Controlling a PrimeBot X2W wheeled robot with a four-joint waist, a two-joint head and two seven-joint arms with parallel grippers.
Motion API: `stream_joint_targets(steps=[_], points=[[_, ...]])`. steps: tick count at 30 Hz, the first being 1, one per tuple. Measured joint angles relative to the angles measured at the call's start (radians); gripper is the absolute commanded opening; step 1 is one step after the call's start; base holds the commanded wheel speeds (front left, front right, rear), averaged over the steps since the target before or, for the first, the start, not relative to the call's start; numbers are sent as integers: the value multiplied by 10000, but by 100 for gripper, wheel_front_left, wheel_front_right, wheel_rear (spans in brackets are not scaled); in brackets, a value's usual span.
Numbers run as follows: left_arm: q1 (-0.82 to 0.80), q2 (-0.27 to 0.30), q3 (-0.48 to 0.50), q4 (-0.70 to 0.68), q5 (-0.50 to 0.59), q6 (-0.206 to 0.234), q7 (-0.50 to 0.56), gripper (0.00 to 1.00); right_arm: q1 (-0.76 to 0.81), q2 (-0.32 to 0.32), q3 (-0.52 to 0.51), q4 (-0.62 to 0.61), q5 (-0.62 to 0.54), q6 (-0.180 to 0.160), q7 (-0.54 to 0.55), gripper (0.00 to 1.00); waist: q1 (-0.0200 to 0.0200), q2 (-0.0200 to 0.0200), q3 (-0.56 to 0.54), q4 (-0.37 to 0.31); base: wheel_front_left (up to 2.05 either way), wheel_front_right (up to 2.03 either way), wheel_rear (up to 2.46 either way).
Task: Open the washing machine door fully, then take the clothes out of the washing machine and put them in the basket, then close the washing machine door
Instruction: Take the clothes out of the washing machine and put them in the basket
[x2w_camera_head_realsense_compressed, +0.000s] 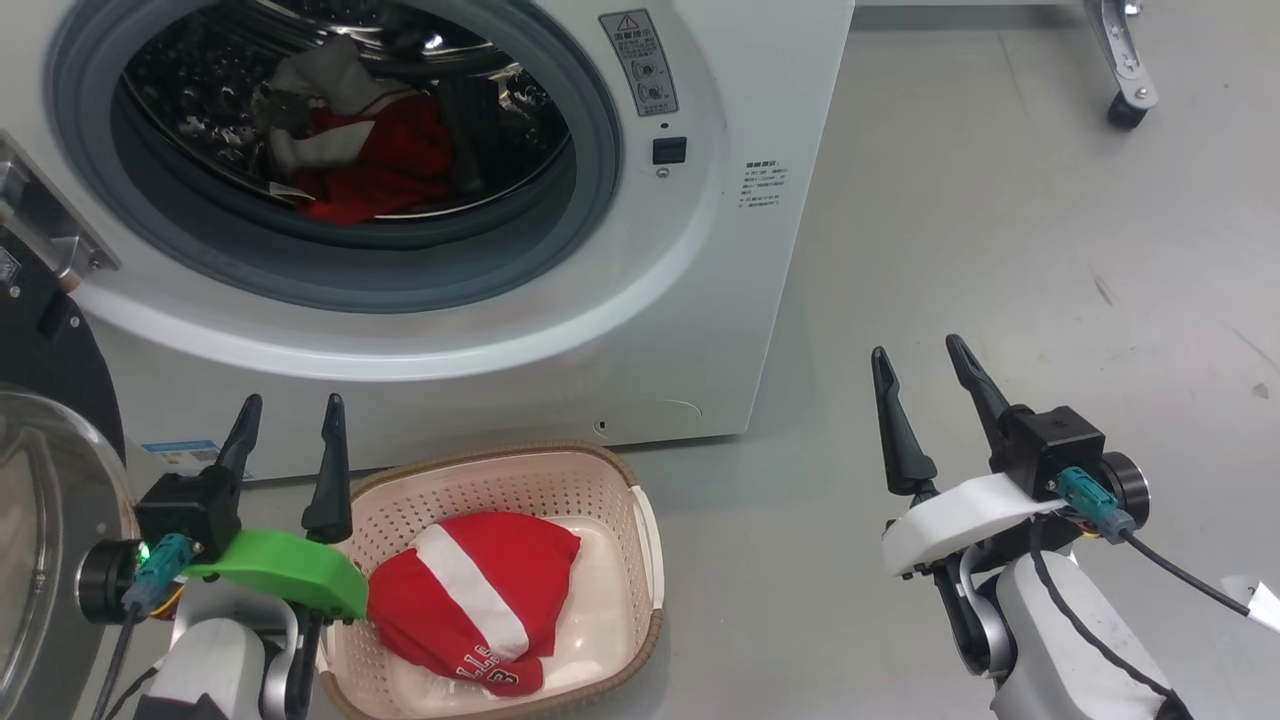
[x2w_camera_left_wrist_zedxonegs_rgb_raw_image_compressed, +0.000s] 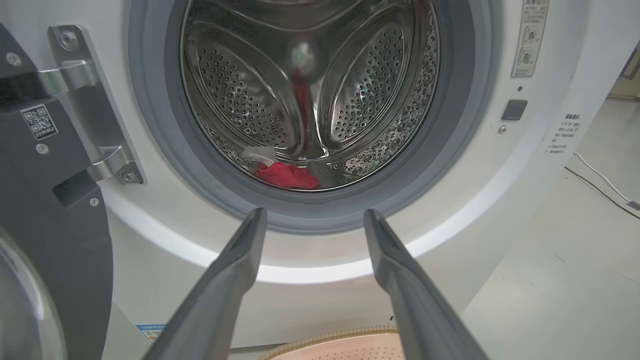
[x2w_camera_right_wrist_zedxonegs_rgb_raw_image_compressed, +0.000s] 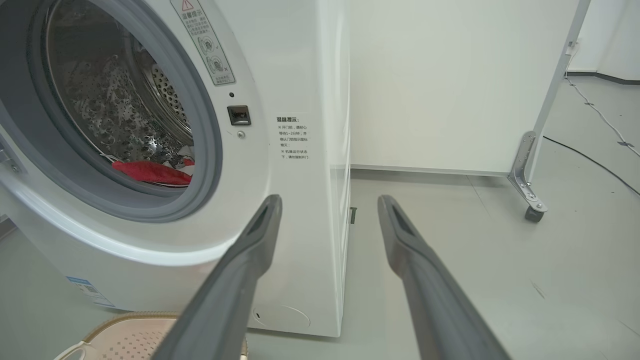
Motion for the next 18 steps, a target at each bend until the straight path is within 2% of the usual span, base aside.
stream_joint_targets(steps=[18], points=[[1405,8,31,-1296,-2,537,236,100,435,17,-127,-59,-8,15,0,100,0,0,-454,6,0,0,0]])
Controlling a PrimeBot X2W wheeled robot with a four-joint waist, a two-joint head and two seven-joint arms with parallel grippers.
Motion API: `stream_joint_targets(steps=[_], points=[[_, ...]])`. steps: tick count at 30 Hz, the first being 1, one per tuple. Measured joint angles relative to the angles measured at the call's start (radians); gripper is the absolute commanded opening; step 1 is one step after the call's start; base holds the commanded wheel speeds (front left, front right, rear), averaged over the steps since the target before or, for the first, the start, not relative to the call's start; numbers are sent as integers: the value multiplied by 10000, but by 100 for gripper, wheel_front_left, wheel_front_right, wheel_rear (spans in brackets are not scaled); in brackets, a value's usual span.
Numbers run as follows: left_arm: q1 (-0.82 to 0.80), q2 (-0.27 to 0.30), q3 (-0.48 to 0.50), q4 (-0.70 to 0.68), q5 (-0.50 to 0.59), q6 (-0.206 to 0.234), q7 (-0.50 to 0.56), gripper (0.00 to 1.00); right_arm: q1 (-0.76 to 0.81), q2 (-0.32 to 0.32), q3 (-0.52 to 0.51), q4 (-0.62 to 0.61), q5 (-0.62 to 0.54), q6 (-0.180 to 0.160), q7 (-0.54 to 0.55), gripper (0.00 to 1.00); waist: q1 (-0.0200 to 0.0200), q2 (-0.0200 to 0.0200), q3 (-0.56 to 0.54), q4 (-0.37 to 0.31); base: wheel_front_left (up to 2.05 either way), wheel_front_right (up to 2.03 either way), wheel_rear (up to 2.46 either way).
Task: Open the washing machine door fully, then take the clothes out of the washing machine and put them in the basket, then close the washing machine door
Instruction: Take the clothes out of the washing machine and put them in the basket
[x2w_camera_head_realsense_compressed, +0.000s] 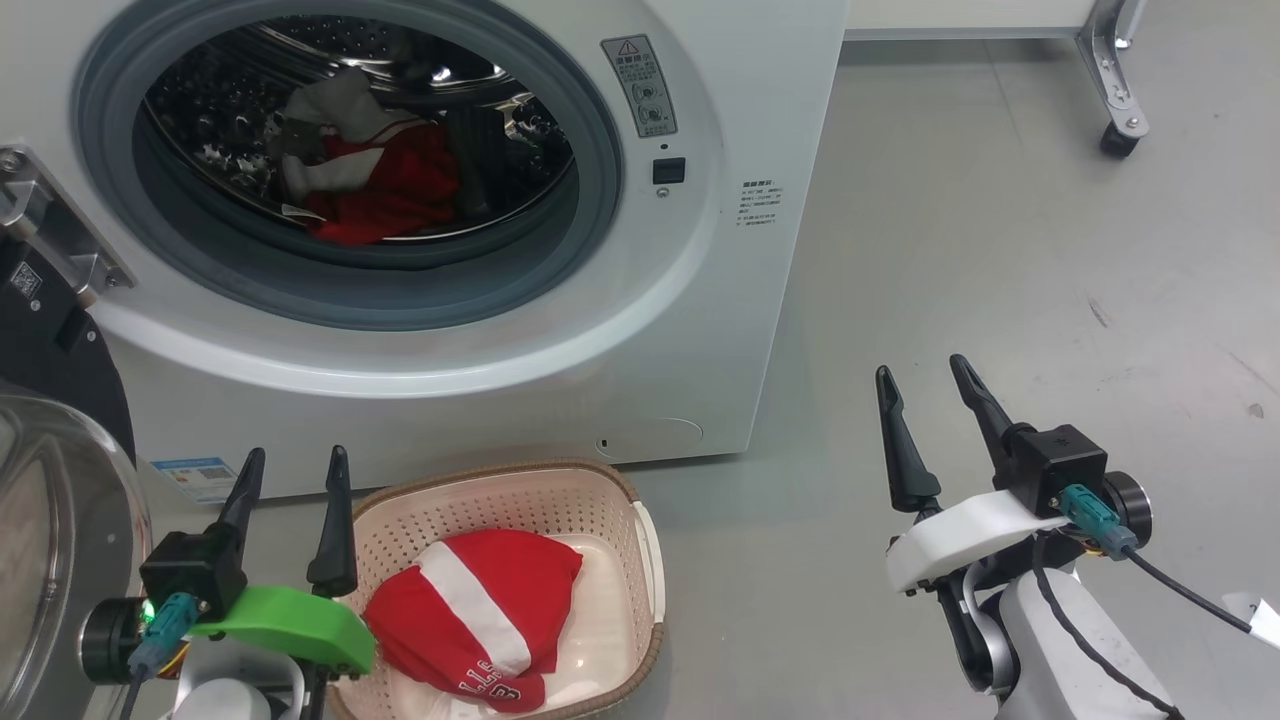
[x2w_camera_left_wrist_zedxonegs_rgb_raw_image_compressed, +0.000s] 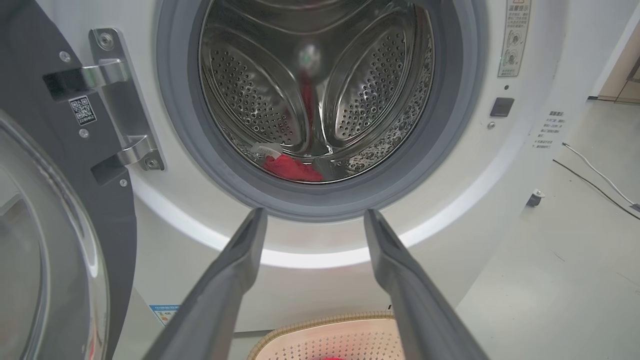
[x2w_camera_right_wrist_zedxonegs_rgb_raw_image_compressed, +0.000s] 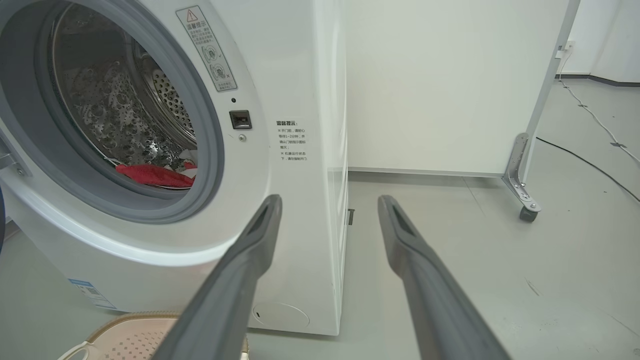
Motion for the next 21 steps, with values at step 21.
stream_joint_targets(steps=[21], points=[[591,86,10,-1360,-4,201,527,100,10,6,-13,-136,-136,73,0,100,0,0,182,-40,0,0,0]])
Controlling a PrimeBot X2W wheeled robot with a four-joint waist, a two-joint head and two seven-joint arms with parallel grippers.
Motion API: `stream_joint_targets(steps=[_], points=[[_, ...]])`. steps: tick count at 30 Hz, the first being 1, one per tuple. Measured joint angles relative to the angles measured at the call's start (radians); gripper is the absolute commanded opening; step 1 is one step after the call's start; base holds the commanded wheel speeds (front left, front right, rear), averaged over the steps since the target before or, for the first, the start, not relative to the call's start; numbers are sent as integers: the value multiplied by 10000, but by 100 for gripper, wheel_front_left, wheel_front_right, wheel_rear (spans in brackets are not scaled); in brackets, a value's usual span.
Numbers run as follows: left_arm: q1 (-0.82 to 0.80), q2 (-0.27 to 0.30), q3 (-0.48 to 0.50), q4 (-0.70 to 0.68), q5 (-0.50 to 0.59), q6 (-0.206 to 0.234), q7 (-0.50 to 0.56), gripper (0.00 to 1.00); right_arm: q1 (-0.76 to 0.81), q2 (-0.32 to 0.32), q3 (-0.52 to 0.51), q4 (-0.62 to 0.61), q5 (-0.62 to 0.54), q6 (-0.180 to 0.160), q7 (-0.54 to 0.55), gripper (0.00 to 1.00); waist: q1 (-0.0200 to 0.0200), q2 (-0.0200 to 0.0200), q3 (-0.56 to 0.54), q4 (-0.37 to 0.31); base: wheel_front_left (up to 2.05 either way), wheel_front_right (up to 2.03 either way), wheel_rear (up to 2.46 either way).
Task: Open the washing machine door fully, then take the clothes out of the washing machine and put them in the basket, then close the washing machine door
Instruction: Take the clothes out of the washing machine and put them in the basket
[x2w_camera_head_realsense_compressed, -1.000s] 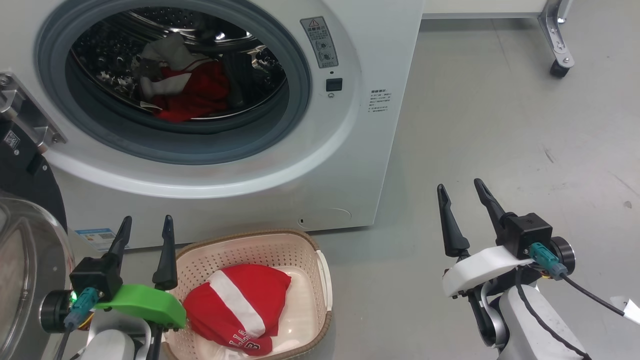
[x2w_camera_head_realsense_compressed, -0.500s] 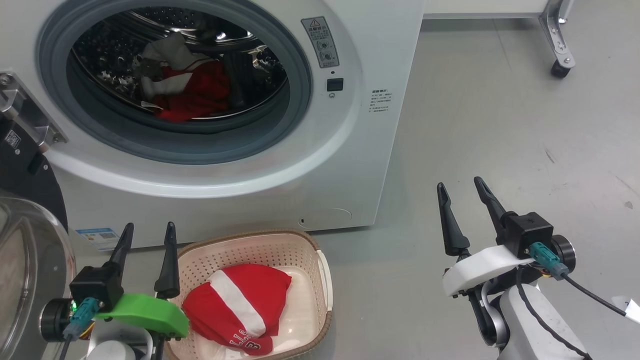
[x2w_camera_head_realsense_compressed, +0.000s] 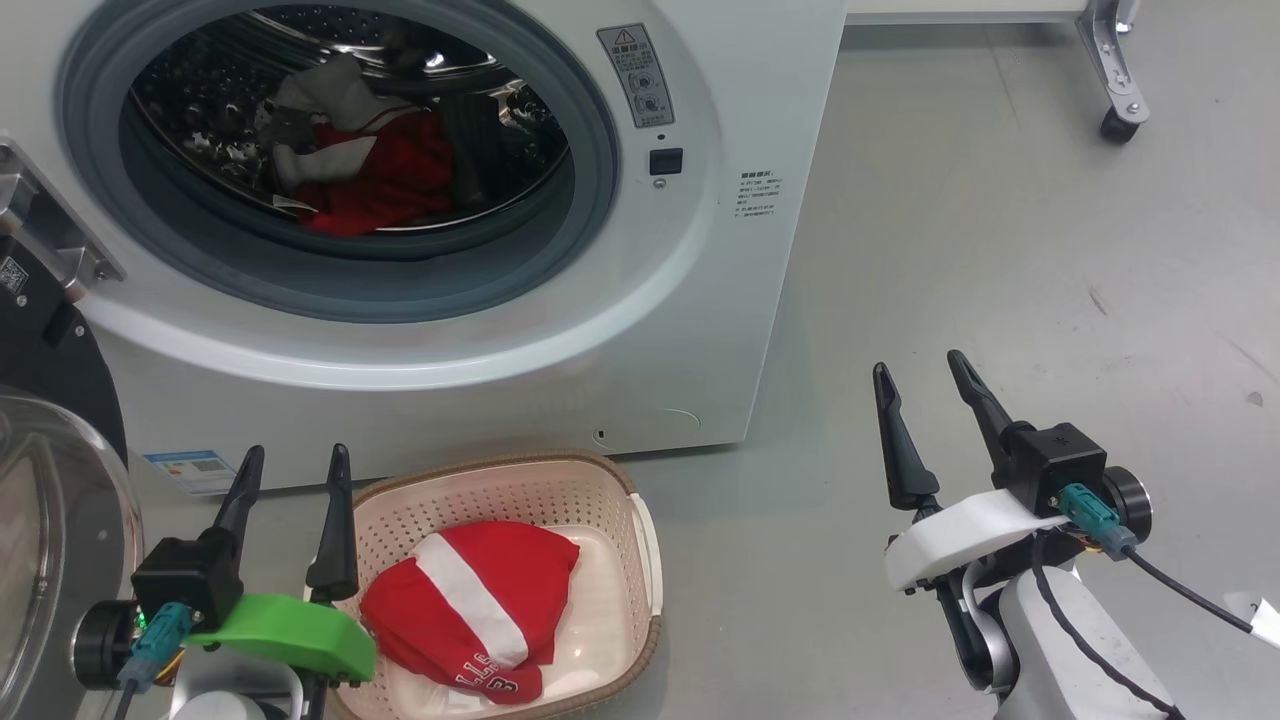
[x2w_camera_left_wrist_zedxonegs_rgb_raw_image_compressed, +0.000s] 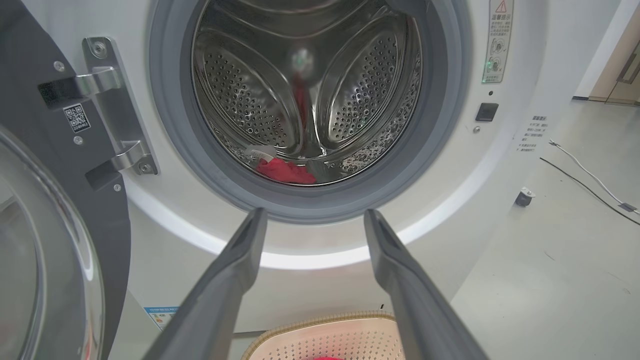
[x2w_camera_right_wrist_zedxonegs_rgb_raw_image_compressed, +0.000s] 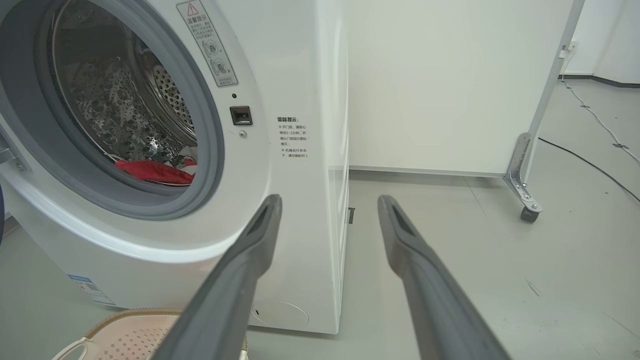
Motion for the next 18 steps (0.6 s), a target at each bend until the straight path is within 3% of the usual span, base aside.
stream_joint_targets(steps=[18], points=[[0,178,-88,-579,59,82,608,100,-18,-2,105,-359,-19,-2,0,100,0,0,609,-75,0,0,0]])
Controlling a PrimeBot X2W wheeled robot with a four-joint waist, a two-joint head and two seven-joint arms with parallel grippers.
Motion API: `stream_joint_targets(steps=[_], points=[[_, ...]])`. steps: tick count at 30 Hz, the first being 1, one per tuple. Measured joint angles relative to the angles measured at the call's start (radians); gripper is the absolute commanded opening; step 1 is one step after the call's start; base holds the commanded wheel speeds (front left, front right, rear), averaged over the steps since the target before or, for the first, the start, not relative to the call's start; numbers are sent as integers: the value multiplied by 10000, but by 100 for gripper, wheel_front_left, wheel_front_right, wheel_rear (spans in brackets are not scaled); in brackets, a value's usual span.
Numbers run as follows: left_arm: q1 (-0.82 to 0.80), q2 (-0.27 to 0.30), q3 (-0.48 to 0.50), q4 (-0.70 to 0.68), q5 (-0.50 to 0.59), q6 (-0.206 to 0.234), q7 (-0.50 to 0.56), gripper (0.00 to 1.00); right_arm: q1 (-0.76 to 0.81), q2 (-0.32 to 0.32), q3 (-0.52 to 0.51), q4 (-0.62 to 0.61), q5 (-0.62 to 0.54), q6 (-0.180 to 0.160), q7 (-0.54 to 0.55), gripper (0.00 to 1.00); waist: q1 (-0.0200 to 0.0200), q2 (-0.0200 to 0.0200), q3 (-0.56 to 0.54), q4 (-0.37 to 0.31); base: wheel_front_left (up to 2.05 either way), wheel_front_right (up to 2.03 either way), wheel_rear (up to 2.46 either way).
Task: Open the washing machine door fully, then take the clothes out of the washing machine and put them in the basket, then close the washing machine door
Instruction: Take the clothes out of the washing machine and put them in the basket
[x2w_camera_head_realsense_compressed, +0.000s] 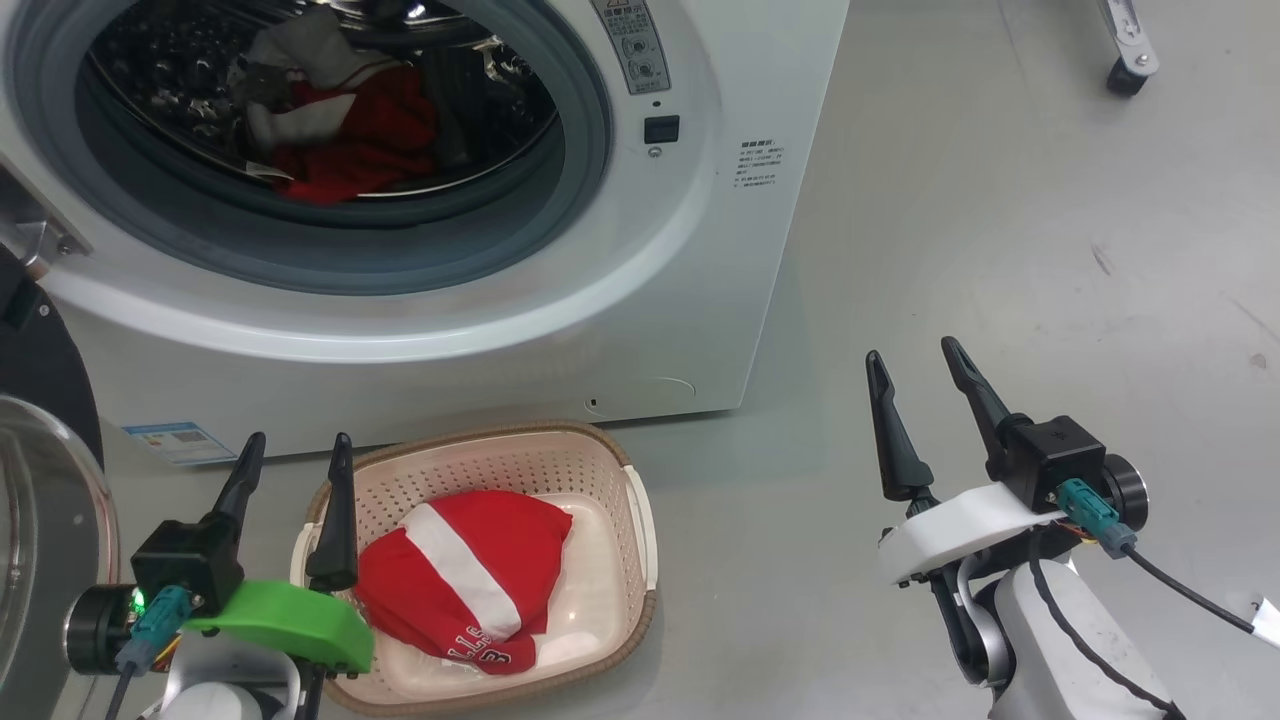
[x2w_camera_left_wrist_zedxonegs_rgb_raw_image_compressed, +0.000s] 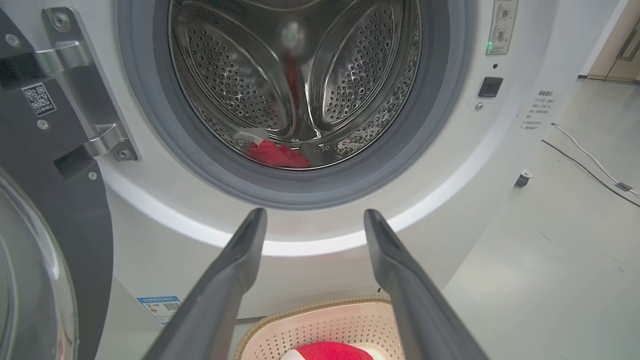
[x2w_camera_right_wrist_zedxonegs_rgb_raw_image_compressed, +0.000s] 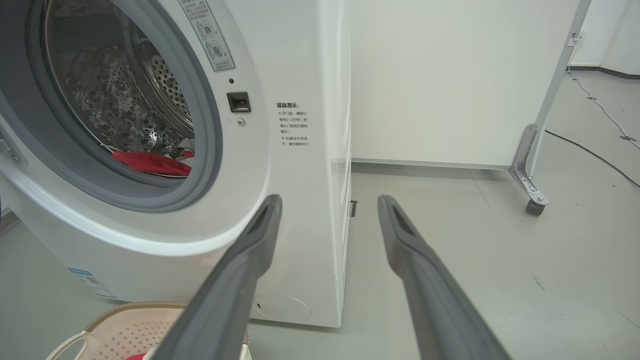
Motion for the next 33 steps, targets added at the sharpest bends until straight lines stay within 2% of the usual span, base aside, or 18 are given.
stream_joint_targets(steps=[5,17,22,33], points=[[-393,8,-221,75,71,-117,316,100,-100,4,159,-201,-6,-2,0,100,0,0,441,-60,0,0,0],[-2424,276,-568,1028,40,-497,1962,100,-944,-2,568,-654,-84,-12,0,100,1,0,1705,-424,0,0,0],[-3568,667,-560,1444,211,-512,2725,100,-1313,-6,834,-855,242,-29,0,100,2,0,2326,-690,0,0,0],[-6045,1599,115,1971,451,-506,3490,100,-1947,-10,1453,-1174,1085,-190,0,100,2,0,3443,-1593,0,0,0]])
